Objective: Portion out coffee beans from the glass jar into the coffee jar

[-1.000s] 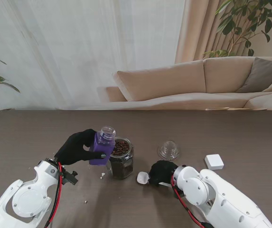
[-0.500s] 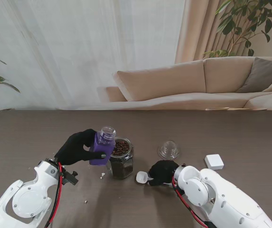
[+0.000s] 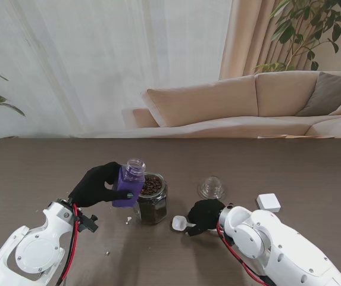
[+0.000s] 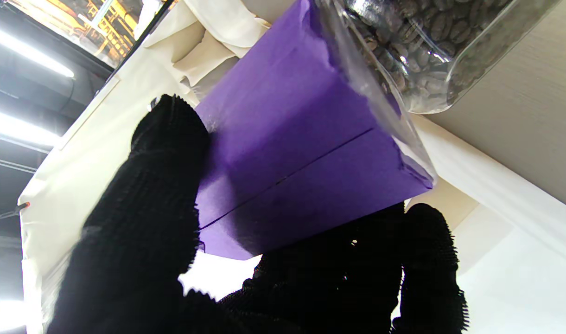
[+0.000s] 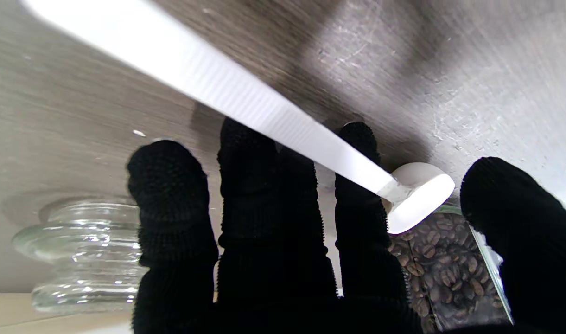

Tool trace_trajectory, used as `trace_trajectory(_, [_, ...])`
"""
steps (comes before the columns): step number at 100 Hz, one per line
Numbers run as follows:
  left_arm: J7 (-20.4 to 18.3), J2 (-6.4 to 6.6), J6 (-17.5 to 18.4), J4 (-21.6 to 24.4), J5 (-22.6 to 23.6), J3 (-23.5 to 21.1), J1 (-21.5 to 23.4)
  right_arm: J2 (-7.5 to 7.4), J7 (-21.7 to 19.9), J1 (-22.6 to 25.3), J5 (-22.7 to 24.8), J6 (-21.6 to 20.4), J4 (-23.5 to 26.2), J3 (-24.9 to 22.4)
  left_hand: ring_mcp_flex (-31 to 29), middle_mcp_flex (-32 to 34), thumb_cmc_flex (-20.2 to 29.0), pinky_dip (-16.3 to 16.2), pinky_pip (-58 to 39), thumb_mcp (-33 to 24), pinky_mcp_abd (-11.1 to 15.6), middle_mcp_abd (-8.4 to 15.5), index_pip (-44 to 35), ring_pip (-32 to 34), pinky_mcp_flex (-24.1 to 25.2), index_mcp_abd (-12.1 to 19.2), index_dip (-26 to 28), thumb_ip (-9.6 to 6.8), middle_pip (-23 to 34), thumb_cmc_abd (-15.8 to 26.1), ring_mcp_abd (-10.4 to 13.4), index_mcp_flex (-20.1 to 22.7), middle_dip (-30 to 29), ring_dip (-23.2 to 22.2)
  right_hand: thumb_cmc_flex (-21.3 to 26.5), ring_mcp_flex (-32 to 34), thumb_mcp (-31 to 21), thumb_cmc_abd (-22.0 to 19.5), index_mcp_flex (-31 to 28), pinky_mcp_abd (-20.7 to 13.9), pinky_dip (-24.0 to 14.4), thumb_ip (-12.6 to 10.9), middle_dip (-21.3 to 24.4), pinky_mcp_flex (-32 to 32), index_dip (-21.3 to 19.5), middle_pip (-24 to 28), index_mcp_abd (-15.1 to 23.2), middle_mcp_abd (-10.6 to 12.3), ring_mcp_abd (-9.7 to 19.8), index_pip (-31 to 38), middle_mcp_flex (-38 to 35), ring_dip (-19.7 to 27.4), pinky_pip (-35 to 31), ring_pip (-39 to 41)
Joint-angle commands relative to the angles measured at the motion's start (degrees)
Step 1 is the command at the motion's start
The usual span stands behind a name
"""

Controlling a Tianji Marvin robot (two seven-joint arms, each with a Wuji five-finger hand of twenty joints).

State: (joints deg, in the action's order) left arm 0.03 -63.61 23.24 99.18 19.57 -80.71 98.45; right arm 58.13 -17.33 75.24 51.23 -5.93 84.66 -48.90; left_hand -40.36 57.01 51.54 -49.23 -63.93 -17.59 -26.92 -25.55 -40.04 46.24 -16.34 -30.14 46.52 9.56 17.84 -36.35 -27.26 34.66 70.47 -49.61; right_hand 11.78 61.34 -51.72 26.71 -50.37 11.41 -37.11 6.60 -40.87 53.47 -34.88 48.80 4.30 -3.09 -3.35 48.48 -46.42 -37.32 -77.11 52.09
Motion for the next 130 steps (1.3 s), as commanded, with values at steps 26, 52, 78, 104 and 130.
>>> trace_trajectory(26, [-1.0, -0.17, -0.2, 0.5, -0.1, 0.0, 0.2, -0.54, -1.4, 0.5, 2.6, -1.0, 0.7, 0.1, -1.3, 4.9, 10.8, -1.5, -2.5, -20.2, 3.4, 4.2, -22.5, -0.3, 1.6, 2.5, 3.7, -3.50, 4.1, 6.9, -1.7, 5.5, 1.4, -0.8, -2.8, -4.0, -1.5, -3.7, 2.5, -1.6, -0.3, -2.3, 3.5, -21.3, 13.7, -4.0, -1.3, -2.1, -0.4, -15.5, 4.7, 0.4, 1.3, 1.1])
trace_trajectory(52, [-1.2, -0.14, -0.3, 0.7, -0.1, -0.1, 0.2, -0.60, -1.1, 1.0, 3.0, -1.7, 0.8, 0.0, -1.3, 4.9, 10.8, -1.6, -2.6, -20.3, 3.3, 4.1, -22.6, -0.3, 1.5, 2.5, 3.7, -3.48, 4.1, 6.8, -1.8, 5.5, 1.4, -0.8, 5.1, 0.7, -15.4, 0.3, 17.1, -1.4, -0.2, -1.8, 3.0, -19.0, 20.7, -3.1, 3.2, 1.4, 0.0, -11.3, -5.7, 0.5, 0.8, 1.4])
trace_trajectory(78, [-1.2, -0.11, -0.3, 0.8, 0.0, -0.1, 0.3, -0.64, -0.9, 0.9, 2.9, -2.6, 0.6, 0.2, -1.3, 4.8, 10.8, -1.5, -2.5, -20.2, 3.3, 4.1, -22.5, -0.3, 1.6, 2.5, 3.7, -3.45, 4.1, 6.9, -1.8, 5.5, 1.4, -0.8, 2.1, 8.8, -14.0, 1.1, 16.1, -1.1, 0.7, -1.4, 4.7, -15.6, 20.2, -8.3, -0.1, 3.8, 0.6, -9.0, -19.5, 0.0, -0.1, -0.7])
trace_trajectory(104, [-1.4, -0.07, -0.5, 0.9, 0.0, -0.1, 0.3, -0.57, 0.5, 1.1, 3.6, -3.1, 0.1, 0.4, -1.3, 4.8, 10.9, -1.5, -2.5, -20.1, 3.3, 4.0, -22.5, -0.3, 1.6, 2.4, 3.7, -3.46, 4.1, 6.9, -1.8, 5.5, 1.4, -0.8, 11.0, 10.8, -17.3, 2.7, 7.0, -0.1, 0.8, 5.5, 4.9, -15.2, 29.9, -10.4, 1.0, 3.8, 0.8, -3.6, -21.5, -0.7, 0.1, -1.5])
trace_trajectory(130, [-1.4, -0.07, -0.6, 0.8, 0.0, 0.1, 0.2, -0.34, 1.8, 1.5, 4.8, -2.4, 0.6, -0.7, -1.3, 4.8, 10.9, -1.5, -2.5, -20.1, 3.3, 4.1, -22.5, -0.3, 1.6, 2.5, 3.7, -3.47, 4.1, 7.0, -1.8, 5.5, 1.4, -0.8, 1.0, 11.3, -12.0, 0.0, 12.9, -0.1, 1.2, -1.2, 4.2, -14.5, 21.6, -12.2, 2.9, 3.0, 0.7, -9.5, -18.4, -1.5, -0.3, -3.1])
